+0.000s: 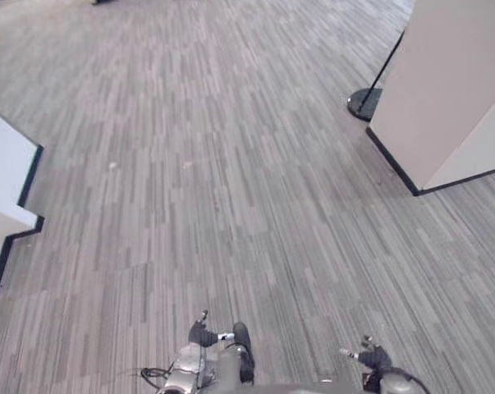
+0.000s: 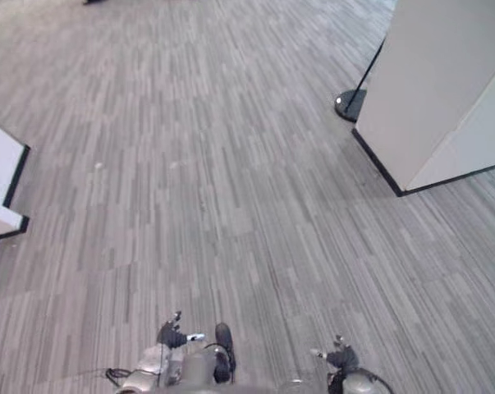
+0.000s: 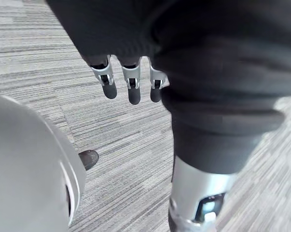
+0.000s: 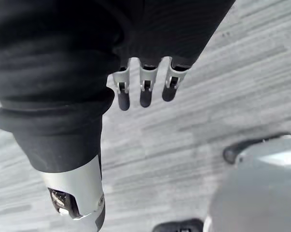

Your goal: Organize washtable

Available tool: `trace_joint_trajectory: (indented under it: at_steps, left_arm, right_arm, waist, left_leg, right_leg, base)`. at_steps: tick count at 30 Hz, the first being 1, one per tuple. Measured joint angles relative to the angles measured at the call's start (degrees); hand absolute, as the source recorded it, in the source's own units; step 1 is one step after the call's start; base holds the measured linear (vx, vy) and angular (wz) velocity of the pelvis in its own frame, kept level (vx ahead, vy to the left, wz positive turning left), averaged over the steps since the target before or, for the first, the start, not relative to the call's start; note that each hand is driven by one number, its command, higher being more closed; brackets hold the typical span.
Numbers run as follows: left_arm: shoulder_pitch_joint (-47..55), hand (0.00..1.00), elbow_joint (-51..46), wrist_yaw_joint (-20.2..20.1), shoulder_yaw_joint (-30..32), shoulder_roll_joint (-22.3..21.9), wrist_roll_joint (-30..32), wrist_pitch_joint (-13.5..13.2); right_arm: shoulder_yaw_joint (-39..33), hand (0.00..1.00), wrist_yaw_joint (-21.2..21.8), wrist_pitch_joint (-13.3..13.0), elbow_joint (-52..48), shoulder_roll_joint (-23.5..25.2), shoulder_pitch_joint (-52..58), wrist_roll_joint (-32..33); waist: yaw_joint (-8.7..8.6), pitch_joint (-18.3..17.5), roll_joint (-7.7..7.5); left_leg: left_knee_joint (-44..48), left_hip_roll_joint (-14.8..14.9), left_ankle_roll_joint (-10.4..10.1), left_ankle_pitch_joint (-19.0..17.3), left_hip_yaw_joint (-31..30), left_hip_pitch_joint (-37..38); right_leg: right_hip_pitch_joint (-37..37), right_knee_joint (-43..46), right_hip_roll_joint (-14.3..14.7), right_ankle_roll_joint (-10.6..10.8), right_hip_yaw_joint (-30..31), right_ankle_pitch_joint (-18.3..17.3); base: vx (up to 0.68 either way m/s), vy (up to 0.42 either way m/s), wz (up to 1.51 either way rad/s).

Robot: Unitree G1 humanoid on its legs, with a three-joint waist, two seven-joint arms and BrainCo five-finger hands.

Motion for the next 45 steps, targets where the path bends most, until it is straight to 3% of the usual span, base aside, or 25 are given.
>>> trace_joint_trajectory:
  at_steps: [2,3,4,5,6,10,11,12,15,17,20,22,23,24,25,27,28,32,36,37,38,40,42,44,45]
  left_arm:
    - [0.6,0.00,0.0,0.0,0.0,0.8,0.0,0.0]
    - [1.7,0.00,-0.1,0.0,-0.5,1.9,0.0,0.0]
    - [2.3,0.00,-0.1,0.0,-1.3,2.4,0.0,0.0]
    - [2.9,0.00,-0.1,-0.1,-2.5,3.3,0.0,0.0]
    - [2.9,0.00,0.0,0.0,-3.6,3.5,0.0,0.2]
    - [3.0,0.00,0.0,-0.1,-4.1,3.1,0.4,0.5]
    - [3.3,0.00,0.0,-0.1,-4.1,3.4,0.5,0.5]
    - [3.6,0.00,0.2,-0.2,-3.9,3.5,0.5,0.6]
    - [5.2,0.00,-0.4,-1.3,-3.8,1.3,0.5,0.7]
    - [4.0,0.00,-1.2,-1.9,1.3,0.4,0.5,1.3]
    - [4.1,0.00,-1.2,-2.7,4.9,-0.6,0.5,1.3]
    - [3.9,0.00,-1.2,-2.7,6.8,-1.5,0.5,1.2]
    - [3.8,0.00,-1.1,-2.9,7.4,-2.2,0.5,1.2]
    - [3.5,0.00,-0.8,-3.1,7.7,-2.3,0.6,1.3]
    - [3.0,0.00,0.4,-3.9,7.6,-3.8,0.6,1.4]
    - [2.8,0.00,-0.1,-3.9,7.8,-5.0,0.9,1.3]
    - [2.8,0.00,-0.1,-3.9,7.8,-5.2,1.1,1.3]
    - [1.6,0.00,-0.1,-3.9,8.2,-5.2,1.3,1.3]
    - [0.3,0.00,-0.3,-3.8,7.7,-5.0,1.3,1.1]
    - [0.3,0.00,-0.3,-3.8,7.7,-4.9,1.3,1.2]
    - [0.7,0.00,-0.4,-3.8,7.7,-4.9,1.2,1.2]
    - [2.0,0.00,-1.3,-3.8,7.7,-4.8,1.0,1.2]
    - [3.5,0.00,-2.6,-3.6,7.6,-4.2,1.0,1.3]
    - [3.7,0.00,-3.4,-3.4,7.3,-3.7,1.0,1.2]
    - [3.6,0.00,-3.5,-3.4,6.8,-3.6,1.0,1.0]
  right_arm:
    - [-0.6,0.00,0.0,0.0,0.0,0.9,0.1,0.0]
    - [-0.6,0.00,0.0,-0.2,-0.1,1.2,0.2,0.1]
    - [-0.6,0.00,0.0,-0.3,-0.1,1.4,0.5,0.2]
    - [-1.2,0.00,-0.1,-0.4,-0.2,1.6,1.2,0.2]
    - [-1.1,0.00,0.0,-0.5,-1.4,1.6,0.9,0.2]
    - [-2.8,0.00,-0.1,-0.8,-3.6,1.7,1.5,0.7]
    - [-2.8,0.00,-0.1,-0.6,-3.8,2.4,1.4,0.9]
    - [-2.8,0.00,-0.1,-0.5,-3.9,3.4,1.6,1.3]
    - [-4.8,0.00,-0.5,-0.5,-5.6,3.4,4.3,2.6]
    - [-5.0,0.00,-0.5,-0.5,-7.2,4.0,4.9,2.9]
    - [-5.0,0.00,-0.7,-0.7,-9.4,4.5,6.5,3.7]
    - [-5.0,0.00,-1.0,-0.8,-9.2,4.8,7.0,4.0]
    - [-5.1,0.00,-1.1,-0.8,-8.7,5.1,6.9,4.1]
    - [-5.5,0.00,-1.1,-0.9,-7.9,5.2,7.0,4.2]
    - [-7.6,0.00,-1.2,-0.7,-6.6,4.8,6.9,4.2]
    - [-9.6,0.00,-1.1,-0.6,-5.2,4.8,6.3,4.2]
    - [-10.0,0.00,-1.2,-0.6,-5.0,4.8,6.1,4.2]
    - [-10.4,0.00,-1.2,-0.7,-4.9,5.1,5.3,4.7]
    - [-12.8,0.00,-1.3,-0.8,-4.9,6.1,4.5,4.8]
    - [-13.9,0.00,-1.3,-0.8,-4.9,6.2,4.5,4.9]
    - [-13.9,0.00,-1.4,-0.8,-4.9,6.3,4.5,5.1]
    - [-13.8,0.00,-1.4,-0.7,-4.9,6.1,4.6,5.1]
    - [-13.8,0.00,-1.7,-0.7,-4.9,6.0,4.6,5.1]
    - [-13.9,0.00,-2.6,-0.8,-4.9,5.8,4.3,5.1]
    - [-13.9,0.00,-2.7,-0.8,-4.8,5.3,4.0,5.1]
  waist:
    - [0.46,-0.1,-0.21]
    - [0.88,-1.4,-0.46]
    - [0.87,-2.2,-0.60]
    - [0.28,-3.4,-0.11]
    - [-0.24,-3.0,-1.25]
    - [-1.21,-2.1,-0.74]
    - [-1.66,-1.3,-2.80]
    - [-2.17,-1.0,-3.38]
    - [-3.90,-1.1,-1.67]
    - [-2.07,0.9,-3.24]
    - [-2.23,2.3,-3.00]
    - [-1.97,2.1,-3.21]
    - [-2.10,1.8,-4.04]
    - [-2.29,1.7,-4.16]
    - [-2.53,1.4,-1.91]
    - [-2.32,1.5,-1.80]
    - [-2.61,1.0,-0.76]
    - [-3.94,0.5,-0.34]
    - [-4.70,0.1,0.01]
    - [-5.20,0.0,0.04]
    - [-5.06,-0.1,0.08]
    - [-4.69,-0.1,0.12]
    - [-4.23,-0.1,0.39]
    - [-2.61,-0.1,0.16]
    - [-2.21,-0.1,0.13]
  left_leg:
    - [3.9,-0.4,1.7,-1.4,0.6,1.1]
    - [4.4,-1.5,1.2,-3.5,0.2,3.2]
    - [3.2,-1.9,1.2,-4.6,-0.6,4.6]
    - [0.1,-3.0,1.6,-6.6,-2.5,7.8]
    - [-1.3,-4.9,2.1,-7.4,-3.9,10.2]
    - [-1.3,-6.8,2.4,-7.6,-7.2,14.2]
    - [-1.5,-8.5,2.0,-8.1,-8.1,15.9]
    - [-2.1,-9.5,1.1,-9.0,-9.0,17.2]
    - [-8.6,-8.2,-0.2,-10.7,-12.5,22.3]
    - [-9.1,-7.0,0.4,-13.1,-13.0,24.8]
    - [-5.0,-4.4,-1.2,-18.7,-13.3,28.8]
    - [-4.8,-3.8,-2.3,-21.4,-13.6,31.5]
    - [-4.9,-4.5,-3.2,-22.9,-14.6,32.8]
    - [-5.1,-4.2,-3.8,-23.6,-15.5,33.8]
    - [-6.2,-2.9,-4.7,-22.7,-16.6,34.7]
    - [-7.6,-2.5,-5.8,-19.7,-16.8,35.8]
    - [-8.2,-1.5,-7.2,-18.2,-17.1,36.4]
    - [-7.5,2.2,-10.1,-15.5,-18.0,35.7]
    - [-5.7,2.9,-11.0,-13.0,-19.8,33.1]
    - [0.3,2.8,-11.9,-13.1,-20.5,29.9]
    - [10.3,2.7,-15.5,-13.0,-20.6,25.1]
    - [26.7,4.2,-19.2,-10.8,-19.2,17.4]
    - [37.2,7.7,-17.6,-11.6,-12.0,13.3]
    - [37.8,9.9,-11.8,-15.0,-2.9,10.7]
    - [36.1,9.7,-11.1,-15.4,-1.6,9.8]
  right_leg:
    - [-0.4,6.1,0.9,-1.0,0.1,4.4]
    - [-2.0,13.0,1.9,-3.1,-1.6,10.2]
    - [-3.4,16.5,2.0,-3.6,-2.7,12.5]
    - [-6.1,24.2,2.8,-2.6,-4.1,18.8]
    - [-10.2,34.5,2.6,-2.1,-2.5,17.7]
    - [-17.3,43.4,0.5,0.6,2.4,17.7]
    - [-17.8,37.4,-2.0,0.1,3.2,24.0]
    - [-17.3,38.4,-2.7,1.2,2.4,25.8]
    - [-17.0,39.9,-0.1,3.7,-1.6,39.1]
    - [-23.5,50.2,4.1,0.8,-1.8,11.9]
    - [-25.8,36.6,5.8,0.3,-7.9,2.2]
    - [-25.6,23.1,4.6,-0.1,-10.5,2.3]
    - [-25.2,13.4,2.5,0.0,-11.4,4.8]
    - [-24.5,13.6,1.8,-3.1,-13.4,6.9]
    - [-23.6,14.1,2.4,-3.8,-15.6,4.9]
    - [-23.3,16.2,2.0,-6.0,-16.9,2.3]
    - [-22.2,16.0,2.1,-7.0,-18.5,1.4]
    - [-18.0,11.3,3.5,-7.4,-22.9,1.1]
    - [-15.8,7.0,3.4,-7.9,-24.0,0.9]
    - [-14.2,4.4,3.0,-8.0,-24.8,1.0]
    - [-12.1,2.2,2.8,-7.8,-25.3,1.2]
    - [-9.0,-0.3,3.0,-8.0,-25.8,1.3]
    - [-4.4,-2.6,3.0,-9.3,-25.8,1.5]
    - [-0.3,-4.8,1.4,-9.3,-24.4,1.8]
    - [0.2,-5.1,0.7,-9.3,-23.9,1.8]
  base:
    - [0.42,0.322,0.21]
    - [0.31,0.272,0.41]
    - [0.35,0.238,0.75]
    - [0.37,0.148,0.87]
    - [0.42,0.156,0.79]
    - [0.20,0.019,0.57]
    - [0.19,-0.034,0.74]
    - [0.20,-0.051,0.73]
    - [0.22,-0.066,0.79]
    - [0.22,-0.153,0.06]
    - [0.20,-0.163,0.09]
    - [0.32,-0.123,0.17]
    - [0.43,-0.160,0.34]
    - [0.40,-0.172,0.56]
    - [0.33,-0.148,0.51]
    - [0.38,-0.211,0.46]
    - [0.34,-0.222,0.41]
    - [0.26,-0.198,0.47]
    - [0.12,-0.081,0.47]
    - [0.07,-0.054,0.52]
    - [0.09,-0.070,0.48]
    - [0.13,-0.041,0.19]
    - [0.13,0.028,-0.03]
    - [0.12,0.077,-0.27]
    - [0.14,0.123,-0.41]
